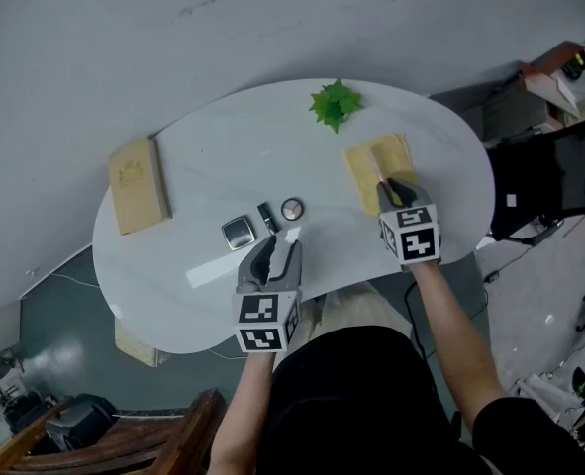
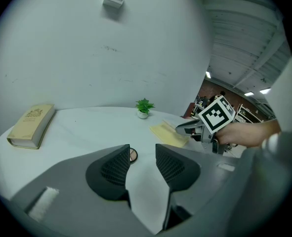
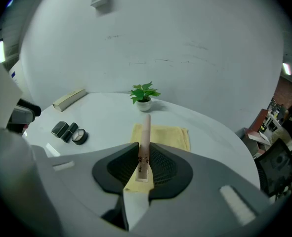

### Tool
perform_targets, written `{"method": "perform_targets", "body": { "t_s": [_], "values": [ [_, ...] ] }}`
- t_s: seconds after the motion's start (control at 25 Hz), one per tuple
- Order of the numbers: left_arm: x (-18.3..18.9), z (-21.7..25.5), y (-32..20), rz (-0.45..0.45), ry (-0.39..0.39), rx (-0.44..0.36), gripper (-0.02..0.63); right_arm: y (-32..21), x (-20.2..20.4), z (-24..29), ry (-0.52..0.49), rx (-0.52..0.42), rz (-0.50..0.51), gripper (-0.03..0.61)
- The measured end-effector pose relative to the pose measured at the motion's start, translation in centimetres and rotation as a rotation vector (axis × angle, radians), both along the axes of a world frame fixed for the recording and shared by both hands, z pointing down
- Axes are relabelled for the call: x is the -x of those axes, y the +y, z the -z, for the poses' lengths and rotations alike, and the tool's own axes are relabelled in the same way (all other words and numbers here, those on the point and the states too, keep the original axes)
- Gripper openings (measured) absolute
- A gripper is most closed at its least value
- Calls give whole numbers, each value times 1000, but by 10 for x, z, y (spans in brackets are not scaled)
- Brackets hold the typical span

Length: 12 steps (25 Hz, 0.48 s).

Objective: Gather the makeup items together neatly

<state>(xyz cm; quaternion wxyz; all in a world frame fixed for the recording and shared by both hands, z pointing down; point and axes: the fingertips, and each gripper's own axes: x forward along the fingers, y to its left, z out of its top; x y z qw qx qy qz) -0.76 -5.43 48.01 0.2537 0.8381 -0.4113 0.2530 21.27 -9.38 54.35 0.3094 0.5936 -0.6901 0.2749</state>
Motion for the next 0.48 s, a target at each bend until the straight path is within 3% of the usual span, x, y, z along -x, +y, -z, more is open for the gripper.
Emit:
{"method": "perform_targets", "body": {
  "t_s": [0.48],
  "values": [
    [32, -2, -17, -80, 29, -8, 158, 4, 77, 10, -21, -8, 25, 74]
  ]
}}
